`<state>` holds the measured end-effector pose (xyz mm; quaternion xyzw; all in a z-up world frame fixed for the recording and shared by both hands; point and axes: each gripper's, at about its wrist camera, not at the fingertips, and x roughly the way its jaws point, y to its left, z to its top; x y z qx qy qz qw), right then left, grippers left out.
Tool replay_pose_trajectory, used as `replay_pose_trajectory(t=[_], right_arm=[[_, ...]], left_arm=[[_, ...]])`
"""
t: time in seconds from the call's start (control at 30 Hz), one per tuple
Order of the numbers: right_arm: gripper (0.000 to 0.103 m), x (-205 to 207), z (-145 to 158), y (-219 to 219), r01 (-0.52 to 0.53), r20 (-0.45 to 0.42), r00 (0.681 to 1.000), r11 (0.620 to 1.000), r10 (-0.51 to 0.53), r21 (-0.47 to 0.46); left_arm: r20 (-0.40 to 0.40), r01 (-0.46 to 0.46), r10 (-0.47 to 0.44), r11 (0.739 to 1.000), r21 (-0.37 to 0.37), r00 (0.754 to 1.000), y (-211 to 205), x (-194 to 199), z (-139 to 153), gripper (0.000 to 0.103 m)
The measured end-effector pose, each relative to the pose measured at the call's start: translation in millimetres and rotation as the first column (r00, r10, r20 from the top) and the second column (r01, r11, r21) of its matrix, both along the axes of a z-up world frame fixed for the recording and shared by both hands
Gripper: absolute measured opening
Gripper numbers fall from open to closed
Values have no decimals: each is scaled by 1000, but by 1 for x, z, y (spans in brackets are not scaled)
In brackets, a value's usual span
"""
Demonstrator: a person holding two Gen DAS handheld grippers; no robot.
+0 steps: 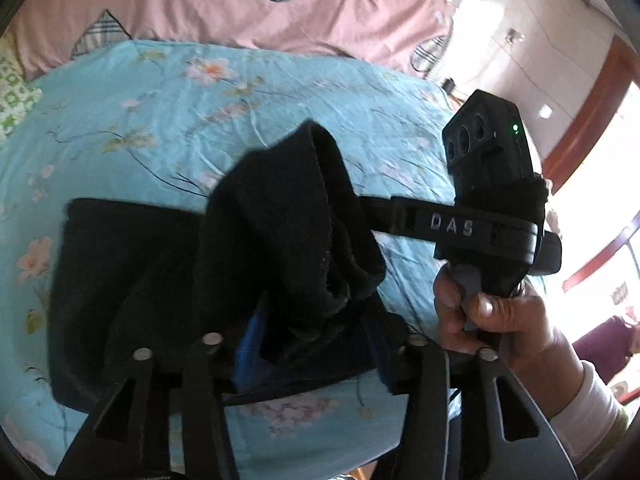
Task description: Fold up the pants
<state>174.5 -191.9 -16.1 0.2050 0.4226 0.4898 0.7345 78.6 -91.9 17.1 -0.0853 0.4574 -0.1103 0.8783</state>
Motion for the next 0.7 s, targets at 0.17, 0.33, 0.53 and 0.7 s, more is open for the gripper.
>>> replay_pose_trajectory(t=[0.17, 0.33, 0.53, 0.7], right_arm=[[26, -4, 6, -33, 136, 3, 991, 990, -136, -41], [56, -14, 15, -60, 238, 12, 971, 971, -238, -28], [68, -30, 23, -62, 275, 13, 962, 961, -274, -28], [72, -42, 32, -51, 297, 33, 955, 953, -296, -59]], left_arm=[[-9, 30, -30, 999, -33, 999, 0, -3, -1, 61], [-9, 41, -42, 996, -79, 999, 7, -11, 6, 67], [9, 26, -25, 994, -109, 1000, 24, -23, 17, 71], [18, -16, 18, 993, -120, 1000, 44, -27, 24, 71]])
